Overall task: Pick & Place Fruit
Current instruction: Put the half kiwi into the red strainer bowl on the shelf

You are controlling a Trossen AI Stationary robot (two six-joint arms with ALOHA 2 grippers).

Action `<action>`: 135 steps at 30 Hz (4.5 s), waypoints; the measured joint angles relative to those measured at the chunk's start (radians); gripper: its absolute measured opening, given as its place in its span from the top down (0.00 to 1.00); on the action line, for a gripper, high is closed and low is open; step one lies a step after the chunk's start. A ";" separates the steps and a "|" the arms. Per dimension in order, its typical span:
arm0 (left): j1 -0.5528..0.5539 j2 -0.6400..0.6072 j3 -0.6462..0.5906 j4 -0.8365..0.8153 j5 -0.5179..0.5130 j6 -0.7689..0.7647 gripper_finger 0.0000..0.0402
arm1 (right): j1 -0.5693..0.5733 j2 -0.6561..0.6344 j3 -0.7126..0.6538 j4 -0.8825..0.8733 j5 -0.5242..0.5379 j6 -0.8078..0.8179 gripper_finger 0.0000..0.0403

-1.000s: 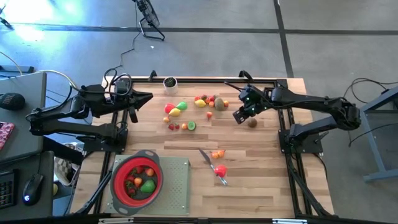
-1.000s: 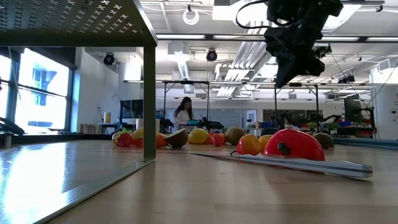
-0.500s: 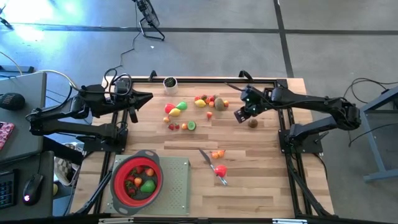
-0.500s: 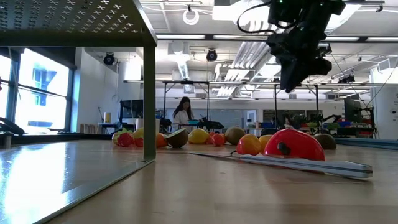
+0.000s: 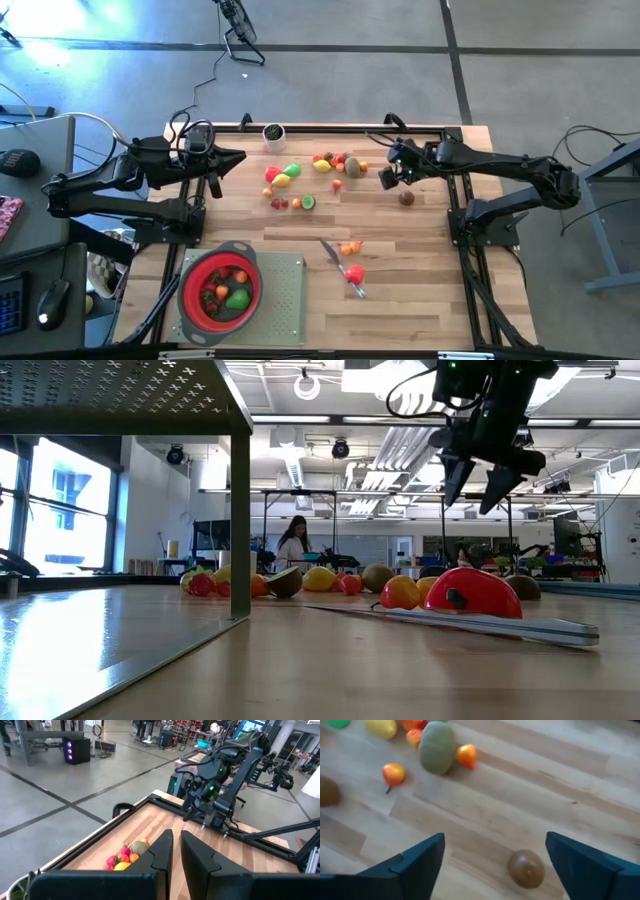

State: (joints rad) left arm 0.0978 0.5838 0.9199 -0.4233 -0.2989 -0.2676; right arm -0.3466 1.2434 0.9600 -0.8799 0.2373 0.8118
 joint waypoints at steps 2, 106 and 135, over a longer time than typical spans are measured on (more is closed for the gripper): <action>0.000 0.000 0.000 0.001 0.000 0.000 0.92 | 0.000 0.000 0.000 0.000 0.012 0.000 0.11; 0.000 -0.155 0.002 0.011 0.000 -0.055 0.92 | 0.083 -0.195 -0.481 1.573 -0.341 0.050 0.47; 0.000 -0.163 0.002 0.014 0.223 -0.102 0.92 | 0.428 0.247 0.246 1.285 -0.262 -0.437 0.47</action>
State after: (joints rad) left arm 0.0982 0.4208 0.9215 -0.4088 -0.0754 -0.3697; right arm 0.0817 1.4901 1.2056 0.4053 -0.0247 0.3750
